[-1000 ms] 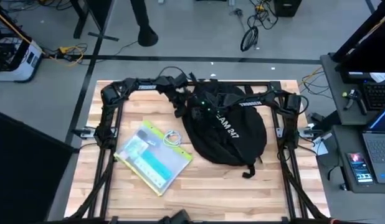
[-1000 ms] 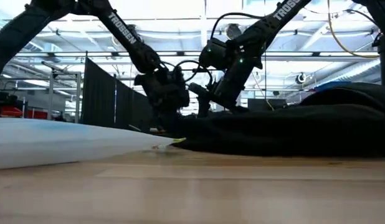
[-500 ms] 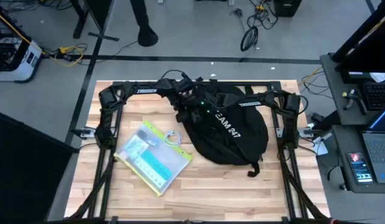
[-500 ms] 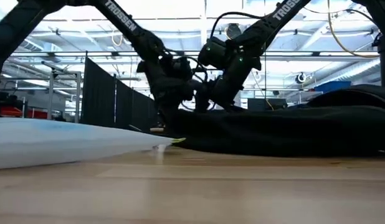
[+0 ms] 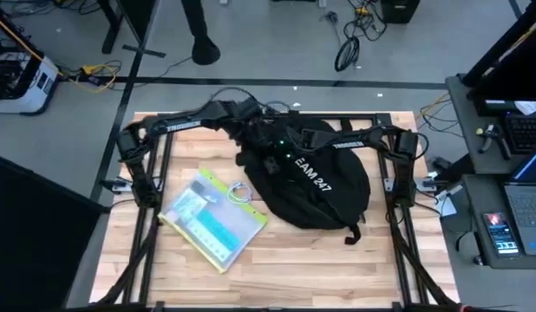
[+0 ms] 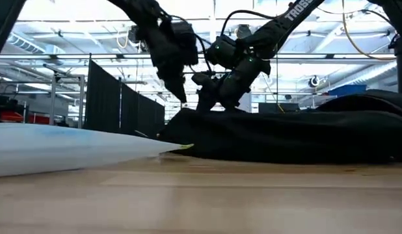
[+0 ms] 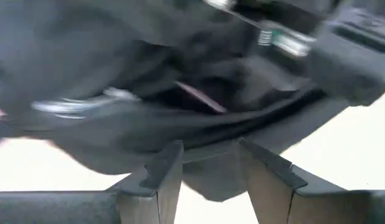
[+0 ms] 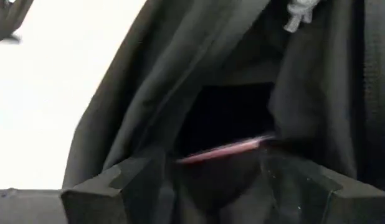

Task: Unpack backpack
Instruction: Remove the cellphone from the black backpack

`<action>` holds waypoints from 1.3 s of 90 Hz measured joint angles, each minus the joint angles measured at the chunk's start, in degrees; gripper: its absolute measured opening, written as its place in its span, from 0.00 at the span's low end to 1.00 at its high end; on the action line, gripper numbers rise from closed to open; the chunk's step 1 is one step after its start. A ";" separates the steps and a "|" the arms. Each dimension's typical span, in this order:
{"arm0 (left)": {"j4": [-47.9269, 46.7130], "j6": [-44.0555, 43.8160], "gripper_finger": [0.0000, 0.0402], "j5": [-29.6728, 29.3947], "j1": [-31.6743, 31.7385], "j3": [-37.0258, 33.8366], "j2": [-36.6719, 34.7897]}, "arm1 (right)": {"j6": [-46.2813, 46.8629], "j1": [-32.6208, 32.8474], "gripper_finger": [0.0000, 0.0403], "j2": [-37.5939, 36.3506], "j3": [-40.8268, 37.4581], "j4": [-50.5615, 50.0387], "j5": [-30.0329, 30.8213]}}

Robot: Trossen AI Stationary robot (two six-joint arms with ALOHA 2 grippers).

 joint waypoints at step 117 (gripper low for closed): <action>5.30 -1.48 0.36 27.93 4.67 -0.77 17.11 | 15.13 2.64 0.60 6.62 -0.11 12.04 6.01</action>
